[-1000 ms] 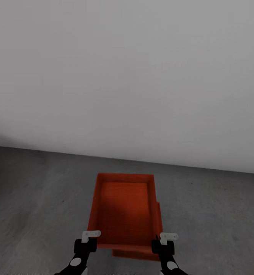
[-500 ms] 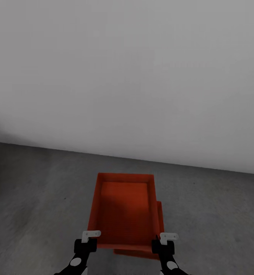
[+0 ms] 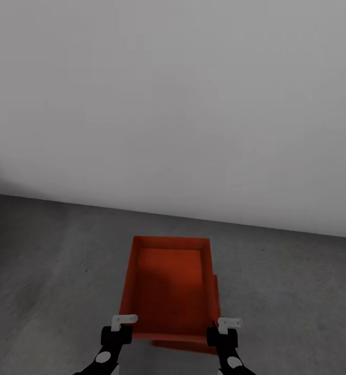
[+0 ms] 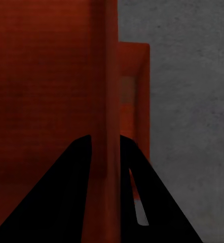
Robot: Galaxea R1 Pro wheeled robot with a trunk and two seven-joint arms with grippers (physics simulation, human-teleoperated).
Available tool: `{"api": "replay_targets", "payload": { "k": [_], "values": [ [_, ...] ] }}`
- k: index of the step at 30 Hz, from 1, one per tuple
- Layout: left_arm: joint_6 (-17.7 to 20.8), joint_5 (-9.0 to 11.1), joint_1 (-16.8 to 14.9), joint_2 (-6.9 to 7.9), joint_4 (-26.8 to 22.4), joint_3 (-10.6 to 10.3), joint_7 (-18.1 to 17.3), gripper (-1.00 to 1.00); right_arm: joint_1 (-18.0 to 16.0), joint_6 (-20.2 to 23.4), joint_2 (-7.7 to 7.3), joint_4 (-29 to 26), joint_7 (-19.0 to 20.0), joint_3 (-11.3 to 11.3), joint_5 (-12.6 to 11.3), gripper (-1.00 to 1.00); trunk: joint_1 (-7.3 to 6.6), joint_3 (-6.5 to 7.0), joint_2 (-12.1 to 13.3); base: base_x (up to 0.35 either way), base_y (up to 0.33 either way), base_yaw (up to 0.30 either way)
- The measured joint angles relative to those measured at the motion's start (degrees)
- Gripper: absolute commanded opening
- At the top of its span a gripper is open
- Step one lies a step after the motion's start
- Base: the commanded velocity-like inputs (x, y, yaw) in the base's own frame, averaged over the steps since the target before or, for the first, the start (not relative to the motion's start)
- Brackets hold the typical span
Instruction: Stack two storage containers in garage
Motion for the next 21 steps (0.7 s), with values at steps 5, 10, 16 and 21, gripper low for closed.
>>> {"api": "replay_targets", "payload": {
  "k": [5, 10, 16, 21],
  "values": [
    [-0.1, 0.1, 0.0, 0.02, 0.0, -0.1, 0.0, -1.00, 0.0, -0.1, 0.03, 0.0, -0.1, 0.1, 0.0, -1.00, 0.00, 0.00, 0.0, 0.000, -0.166, -0.002],
    [-0.1, 0.1, 0.0, 0.03, 0.0, -0.1, 0.0, -1.00, 0.0, -0.2, 0.05, 0.1, -0.2, 0.1, 0.0, -1.00, 0.00, 0.00, 0.0, 0.000, -0.033, -0.107],
    [-0.2, 0.2, 0.0, 0.04, 0.0, -0.1, 0.0, -1.00, 0.0, -0.2, 0.07, 0.1, -0.2, 0.2, 0.0, -1.00, 0.00, 0.00, 0.0, 0.000, -0.004, -0.213],
    [-0.1, 0.1, 0.0, 0.02, 0.0, -0.1, 0.0, -1.00, 0.0, -0.1, 0.02, 0.0, -0.1, 0.1, 0.0, -1.00, 0.00, 0.00, 0.0, 0.000, 0.000, -0.019]
  ]
}}
